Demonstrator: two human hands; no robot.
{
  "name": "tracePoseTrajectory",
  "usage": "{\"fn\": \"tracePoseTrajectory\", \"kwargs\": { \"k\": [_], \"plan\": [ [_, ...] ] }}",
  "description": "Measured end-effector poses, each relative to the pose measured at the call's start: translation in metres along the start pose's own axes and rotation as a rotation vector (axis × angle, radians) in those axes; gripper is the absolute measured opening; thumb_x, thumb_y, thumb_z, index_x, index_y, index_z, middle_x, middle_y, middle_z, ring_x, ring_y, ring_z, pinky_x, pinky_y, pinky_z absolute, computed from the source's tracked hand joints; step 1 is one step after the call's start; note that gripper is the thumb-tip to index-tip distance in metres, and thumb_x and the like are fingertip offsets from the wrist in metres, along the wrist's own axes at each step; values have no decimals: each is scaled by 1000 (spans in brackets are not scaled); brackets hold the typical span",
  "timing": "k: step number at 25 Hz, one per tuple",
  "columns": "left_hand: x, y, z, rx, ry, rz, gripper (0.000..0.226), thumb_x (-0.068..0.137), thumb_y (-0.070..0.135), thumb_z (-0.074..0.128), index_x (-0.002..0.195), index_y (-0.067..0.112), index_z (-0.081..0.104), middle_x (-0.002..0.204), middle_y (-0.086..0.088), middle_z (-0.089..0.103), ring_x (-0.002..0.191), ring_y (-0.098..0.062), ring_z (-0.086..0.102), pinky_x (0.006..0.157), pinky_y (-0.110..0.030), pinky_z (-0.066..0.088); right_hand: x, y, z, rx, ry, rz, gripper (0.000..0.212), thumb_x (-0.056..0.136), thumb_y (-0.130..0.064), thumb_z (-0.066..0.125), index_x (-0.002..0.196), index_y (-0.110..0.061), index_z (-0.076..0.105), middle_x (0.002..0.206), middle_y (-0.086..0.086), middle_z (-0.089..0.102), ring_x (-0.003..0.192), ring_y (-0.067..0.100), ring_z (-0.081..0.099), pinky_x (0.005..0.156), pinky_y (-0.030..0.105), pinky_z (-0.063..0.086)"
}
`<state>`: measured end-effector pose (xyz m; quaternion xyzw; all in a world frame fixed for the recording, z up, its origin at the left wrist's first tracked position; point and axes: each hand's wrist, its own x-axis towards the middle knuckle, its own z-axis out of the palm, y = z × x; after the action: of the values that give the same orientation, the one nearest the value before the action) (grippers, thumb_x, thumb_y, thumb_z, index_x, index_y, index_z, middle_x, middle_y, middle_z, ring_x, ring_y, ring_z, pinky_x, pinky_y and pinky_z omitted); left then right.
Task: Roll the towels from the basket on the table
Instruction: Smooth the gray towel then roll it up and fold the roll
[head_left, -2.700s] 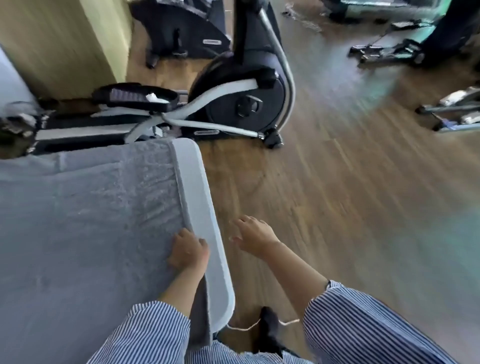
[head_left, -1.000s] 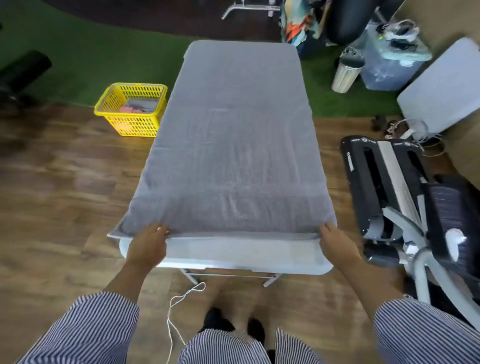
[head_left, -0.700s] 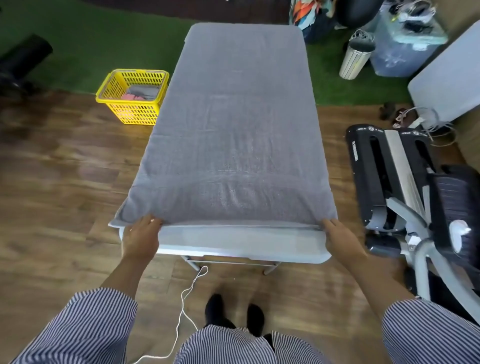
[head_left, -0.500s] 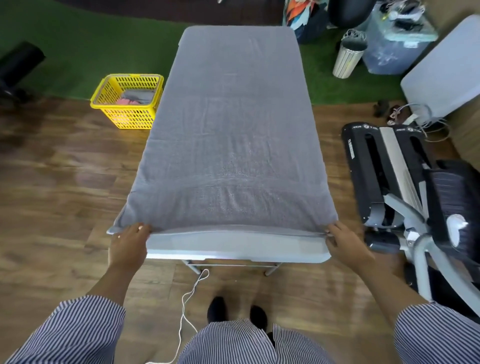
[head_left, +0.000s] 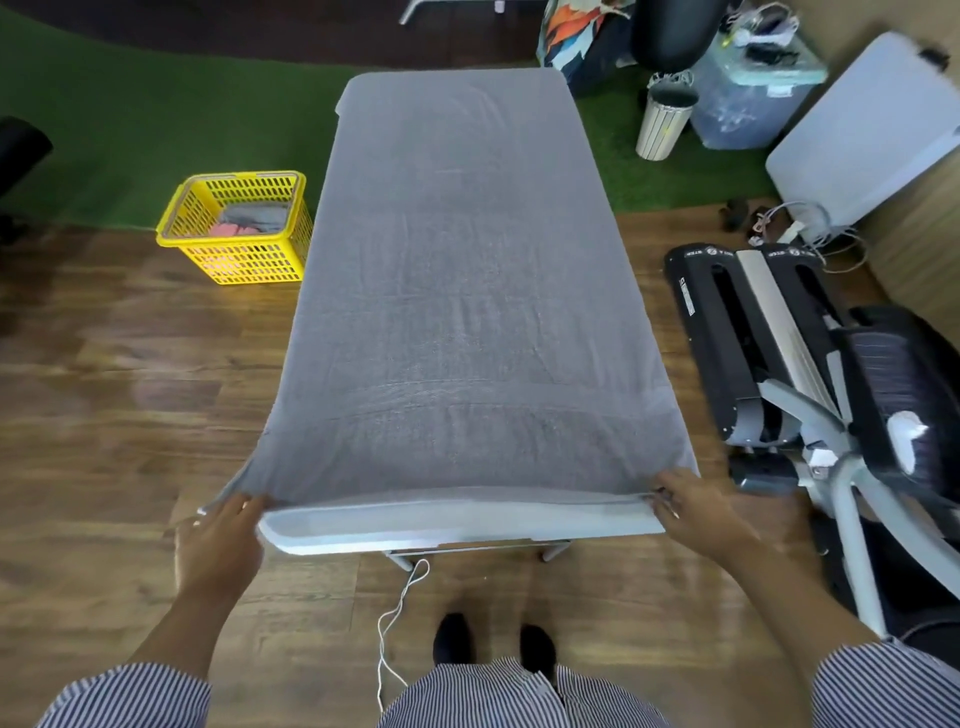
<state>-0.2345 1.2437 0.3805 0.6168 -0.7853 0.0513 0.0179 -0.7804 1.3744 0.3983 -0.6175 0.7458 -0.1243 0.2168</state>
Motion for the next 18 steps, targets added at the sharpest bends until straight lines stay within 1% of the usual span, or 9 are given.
{"fn": "tracePoseTrajectory", "kwargs": {
  "k": [2, 4, 5, 6, 8, 10, 13, 15, 18],
  "plan": [
    [2, -1, -1, -4, 55, 146, 30, 68, 8, 45, 86, 17, 67, 86, -6, 67, 73, -36, 66, 63, -49, 45, -2, 5, 4, -2, 36, 35, 20, 71, 8, 67, 88, -2, 65, 82, 5, 54, 65, 25, 55, 61, 29, 41],
    [1, 5, 1, -23, 79, 270, 31, 80, 22, 41, 94, 20, 69, 96, -2, 68, 83, -33, 67, 74, -50, 44, -5, 10, 2, 0, 78, 116, 19, 77, 7, 65, 94, -1, 66, 92, 9, 56, 68, 25, 54, 63, 31, 42],
    [-1, 9, 4, -27, 94, 303, 34, 83, 27, 39, 96, 19, 70, 97, -1, 68, 84, -31, 67, 76, -49, 44, -7, 11, 0, -6, 85, 133, 16, 79, 6, 64, 95, 0, 66, 94, 9, 56, 71, 25, 55, 65, 31, 41],
    [-3, 12, 8, -32, 99, 297, 37, 85, 28, 38, 96, 18, 71, 97, 0, 69, 83, -29, 68, 76, -47, 44, -9, 12, -1, -3, 87, 133, 13, 81, 5, 63, 94, 1, 65, 93, 7, 56, 73, 27, 56, 67, 30, 40],
    [-3, 17, 9, -81, 101, 200, 36, 86, 28, 38, 91, 19, 72, 91, 2, 69, 80, -26, 68, 76, -44, 42, -11, 10, -3, 23, 76, 158, 9, 83, 3, 61, 91, 0, 64, 88, 4, 55, 76, 31, 58, 67, 30, 39],
    [-3, 19, 8, -120, 115, 134, 31, 84, 25, 39, 85, 20, 69, 81, 3, 67, 76, -25, 67, 76, -43, 38, -12, 7, -9, 78, 45, 241, 8, 86, -2, 59, 91, -7, 63, 86, 3, 57, 80, 27, 57, 69, 29, 37],
    [-3, 17, 4, -100, 106, 166, 22, 80, 18, 42, 81, 20, 64, 74, 4, 62, 73, -23, 66, 79, -46, 37, -8, 7, -14, 129, -32, 337, 7, 89, -10, 58, 94, -10, 63, 90, 2, 59, 88, 22, 54, 75, 28, 36],
    [3, 17, 3, -89, 100, 143, 17, 82, 13, 48, 83, 19, 63, 76, 3, 62, 73, -24, 66, 80, -50, 38, -3, 5, -17, 138, -41, 347, 5, 89, -14, 59, 93, -14, 62, 90, 2, 59, 87, 22, 54, 75, 28, 36],
    [16, 20, 5, -86, 155, 83, 13, 87, 13, 51, 87, 15, 64, 80, 1, 65, 73, -25, 66, 80, -50, 35, 7, 3, -23, 153, 45, 335, 4, 87, -16, 61, 86, -15, 57, 82, 6, 60, 78, 25, 54, 68, 30, 39]
  ]
}}
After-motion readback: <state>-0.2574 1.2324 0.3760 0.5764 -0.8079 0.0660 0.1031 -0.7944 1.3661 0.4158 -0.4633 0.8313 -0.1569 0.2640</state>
